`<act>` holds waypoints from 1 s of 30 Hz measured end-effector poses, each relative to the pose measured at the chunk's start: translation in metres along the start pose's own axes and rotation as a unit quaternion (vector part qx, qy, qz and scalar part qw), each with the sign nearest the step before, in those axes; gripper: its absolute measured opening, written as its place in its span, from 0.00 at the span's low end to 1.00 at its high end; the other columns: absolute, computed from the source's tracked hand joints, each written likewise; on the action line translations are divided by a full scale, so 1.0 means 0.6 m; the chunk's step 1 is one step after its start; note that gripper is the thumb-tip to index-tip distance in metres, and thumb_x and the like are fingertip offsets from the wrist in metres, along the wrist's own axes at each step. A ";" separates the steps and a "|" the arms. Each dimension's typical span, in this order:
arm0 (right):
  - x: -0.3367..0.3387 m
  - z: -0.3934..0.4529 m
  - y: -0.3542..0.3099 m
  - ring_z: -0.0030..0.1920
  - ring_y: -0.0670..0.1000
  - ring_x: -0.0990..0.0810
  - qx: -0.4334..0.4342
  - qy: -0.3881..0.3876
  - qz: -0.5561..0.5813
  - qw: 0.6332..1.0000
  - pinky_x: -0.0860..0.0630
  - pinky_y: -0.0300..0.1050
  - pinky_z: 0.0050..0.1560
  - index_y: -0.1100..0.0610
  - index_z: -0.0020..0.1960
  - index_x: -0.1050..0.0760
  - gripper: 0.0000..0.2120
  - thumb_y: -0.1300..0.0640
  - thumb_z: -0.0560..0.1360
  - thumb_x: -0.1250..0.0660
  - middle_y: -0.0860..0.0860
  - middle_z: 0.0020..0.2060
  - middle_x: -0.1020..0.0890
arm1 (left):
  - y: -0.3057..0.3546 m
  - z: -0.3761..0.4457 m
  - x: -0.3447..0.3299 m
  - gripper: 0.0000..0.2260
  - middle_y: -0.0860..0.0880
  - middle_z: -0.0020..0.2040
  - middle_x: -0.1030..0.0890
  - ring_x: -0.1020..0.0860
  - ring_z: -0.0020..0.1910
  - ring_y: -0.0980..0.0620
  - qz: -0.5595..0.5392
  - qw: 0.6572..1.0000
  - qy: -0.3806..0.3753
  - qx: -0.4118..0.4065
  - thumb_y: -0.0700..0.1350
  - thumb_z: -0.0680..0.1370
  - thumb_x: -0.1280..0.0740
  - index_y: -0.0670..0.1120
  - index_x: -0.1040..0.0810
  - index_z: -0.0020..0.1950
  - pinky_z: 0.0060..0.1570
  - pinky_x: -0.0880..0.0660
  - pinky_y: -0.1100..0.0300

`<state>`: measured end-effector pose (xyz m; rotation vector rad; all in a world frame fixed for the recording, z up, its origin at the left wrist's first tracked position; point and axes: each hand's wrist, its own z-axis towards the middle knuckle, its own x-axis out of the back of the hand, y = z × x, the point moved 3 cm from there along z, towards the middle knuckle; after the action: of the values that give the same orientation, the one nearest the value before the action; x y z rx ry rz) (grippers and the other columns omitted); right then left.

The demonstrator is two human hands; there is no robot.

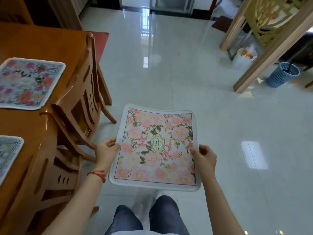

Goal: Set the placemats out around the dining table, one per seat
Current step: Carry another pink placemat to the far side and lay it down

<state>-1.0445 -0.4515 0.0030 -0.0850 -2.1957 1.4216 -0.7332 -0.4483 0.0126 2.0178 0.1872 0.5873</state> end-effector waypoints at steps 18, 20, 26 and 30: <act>-0.154 0.462 -0.270 0.40 0.50 0.20 0.045 -0.044 0.007 0.998 0.25 0.39 0.39 0.57 0.46 0.23 0.06 0.61 0.69 0.30 0.51 0.39 0.19 | 0.271 0.375 -0.191 0.14 0.45 0.47 0.22 0.23 0.39 0.48 -0.025 0.998 0.062 -0.002 0.31 0.72 0.34 0.36 0.23 0.57 0.37 0.29 0.65; -0.188 0.501 -0.295 0.40 0.51 0.20 0.044 -0.049 0.005 0.998 0.25 0.39 0.40 0.57 0.46 0.23 0.06 0.62 0.69 0.30 0.52 0.39 0.19 | 0.289 0.425 -0.197 0.13 0.43 0.48 0.21 0.23 0.40 0.47 -0.035 0.997 0.066 0.008 0.31 0.72 0.34 0.36 0.22 0.57 0.39 0.28 0.62; -0.318 0.628 -0.383 0.36 0.44 0.21 0.049 -0.058 0.000 0.997 0.28 0.28 0.31 0.59 0.46 0.23 0.06 0.63 0.69 0.30 0.48 0.37 0.20 | 0.350 0.612 -0.202 0.12 0.44 0.48 0.19 0.21 0.43 0.46 -0.048 0.996 0.072 0.033 0.33 0.72 0.33 0.40 0.21 0.55 0.48 0.25 0.56; -0.402 0.703 -0.451 0.36 0.44 0.22 0.048 -0.058 0.000 0.997 0.28 0.26 0.30 0.59 0.46 0.24 0.06 0.63 0.69 0.30 0.50 0.37 0.20 | 0.411 0.722 -0.200 0.12 0.44 0.46 0.20 0.22 0.43 0.46 -0.041 0.997 0.067 0.026 0.32 0.72 0.33 0.39 0.22 0.55 0.46 0.27 0.57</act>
<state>-0.9674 -1.0021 0.0112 0.0312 -2.2145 1.5649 -0.6573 -0.9554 0.0134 2.0120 0.3675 0.6710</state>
